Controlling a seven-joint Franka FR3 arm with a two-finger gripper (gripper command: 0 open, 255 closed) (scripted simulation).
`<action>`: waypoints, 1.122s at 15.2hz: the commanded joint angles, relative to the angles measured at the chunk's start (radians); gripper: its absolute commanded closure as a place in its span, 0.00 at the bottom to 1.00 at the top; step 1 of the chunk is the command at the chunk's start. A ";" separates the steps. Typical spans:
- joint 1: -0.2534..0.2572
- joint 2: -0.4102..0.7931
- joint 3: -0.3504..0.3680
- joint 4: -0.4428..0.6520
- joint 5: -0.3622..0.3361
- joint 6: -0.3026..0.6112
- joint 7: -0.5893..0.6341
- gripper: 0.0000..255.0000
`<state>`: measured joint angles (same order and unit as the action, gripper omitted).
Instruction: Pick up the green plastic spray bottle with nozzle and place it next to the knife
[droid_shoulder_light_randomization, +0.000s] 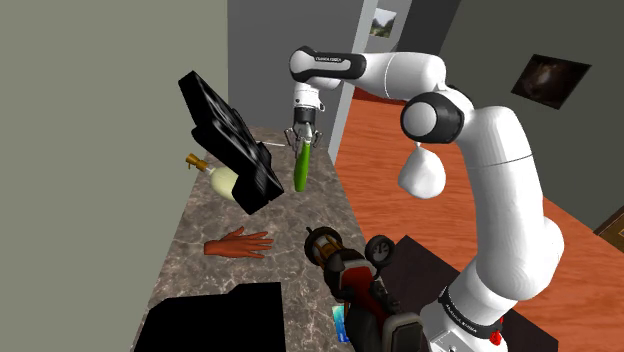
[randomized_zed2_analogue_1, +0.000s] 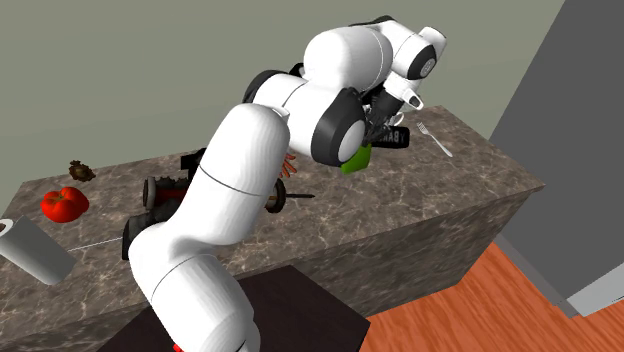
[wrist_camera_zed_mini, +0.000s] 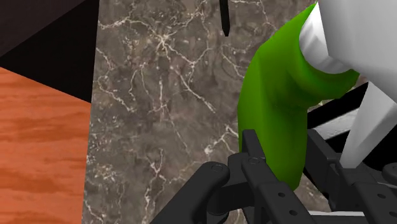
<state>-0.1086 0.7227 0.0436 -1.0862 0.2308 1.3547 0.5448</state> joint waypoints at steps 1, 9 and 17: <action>-0.002 -0.003 0.001 0.022 0.001 -0.025 0.005 1.00; 0.000 -0.063 0.004 0.020 0.007 -0.079 0.025 1.00; 0.036 -0.449 0.020 -0.514 0.036 0.079 0.041 1.00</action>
<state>-0.0789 0.3270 0.0595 -1.5292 0.2613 1.4136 0.5800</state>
